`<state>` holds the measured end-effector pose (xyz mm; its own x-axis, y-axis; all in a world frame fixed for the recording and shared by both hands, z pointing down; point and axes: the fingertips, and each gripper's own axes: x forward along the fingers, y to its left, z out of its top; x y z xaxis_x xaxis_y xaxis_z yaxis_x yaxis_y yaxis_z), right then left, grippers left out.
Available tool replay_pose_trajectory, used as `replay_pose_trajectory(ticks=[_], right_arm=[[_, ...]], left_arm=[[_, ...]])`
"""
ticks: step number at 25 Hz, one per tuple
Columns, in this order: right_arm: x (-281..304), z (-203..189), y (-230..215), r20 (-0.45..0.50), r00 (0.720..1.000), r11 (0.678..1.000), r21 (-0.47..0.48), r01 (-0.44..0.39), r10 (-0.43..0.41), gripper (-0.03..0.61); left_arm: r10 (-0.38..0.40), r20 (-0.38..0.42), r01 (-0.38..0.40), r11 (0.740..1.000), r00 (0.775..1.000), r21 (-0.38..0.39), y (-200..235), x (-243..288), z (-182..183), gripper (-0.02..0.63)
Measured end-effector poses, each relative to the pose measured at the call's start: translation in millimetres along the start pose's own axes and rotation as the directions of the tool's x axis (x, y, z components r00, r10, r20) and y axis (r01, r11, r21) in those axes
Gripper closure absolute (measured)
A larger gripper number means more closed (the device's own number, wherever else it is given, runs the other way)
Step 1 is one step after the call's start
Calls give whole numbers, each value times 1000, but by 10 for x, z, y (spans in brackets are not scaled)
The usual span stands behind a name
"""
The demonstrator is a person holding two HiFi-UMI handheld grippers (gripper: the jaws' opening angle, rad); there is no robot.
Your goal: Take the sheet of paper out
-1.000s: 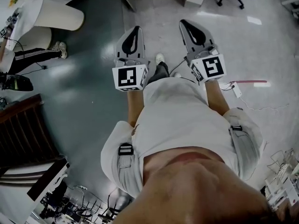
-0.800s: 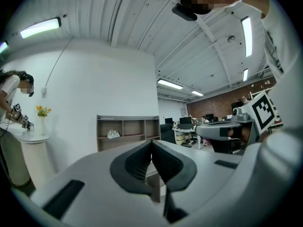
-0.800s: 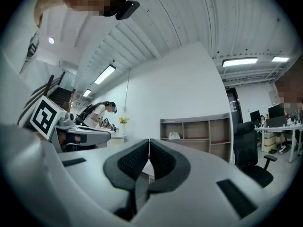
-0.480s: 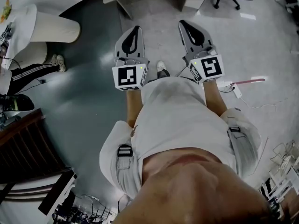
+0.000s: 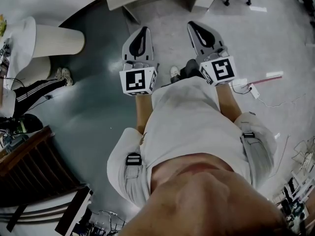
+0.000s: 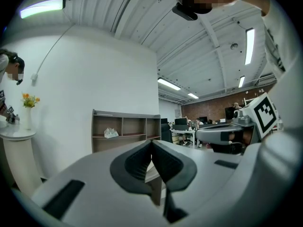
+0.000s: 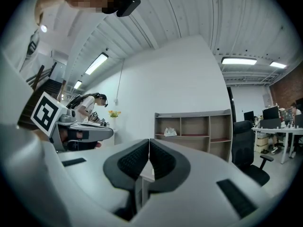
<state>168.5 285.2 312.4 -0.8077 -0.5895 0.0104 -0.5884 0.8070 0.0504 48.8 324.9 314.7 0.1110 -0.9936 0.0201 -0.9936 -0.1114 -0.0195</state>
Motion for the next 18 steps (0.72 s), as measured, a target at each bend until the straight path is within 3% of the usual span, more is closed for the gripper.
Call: replay_pose_trajectory(ticks=[18], right_arm=[[850,-131,-448,-16,999,998,47,-38,38,558]], left_arm=[[19,-10,-19,1000,1000,-7,401,814,-72,591]])
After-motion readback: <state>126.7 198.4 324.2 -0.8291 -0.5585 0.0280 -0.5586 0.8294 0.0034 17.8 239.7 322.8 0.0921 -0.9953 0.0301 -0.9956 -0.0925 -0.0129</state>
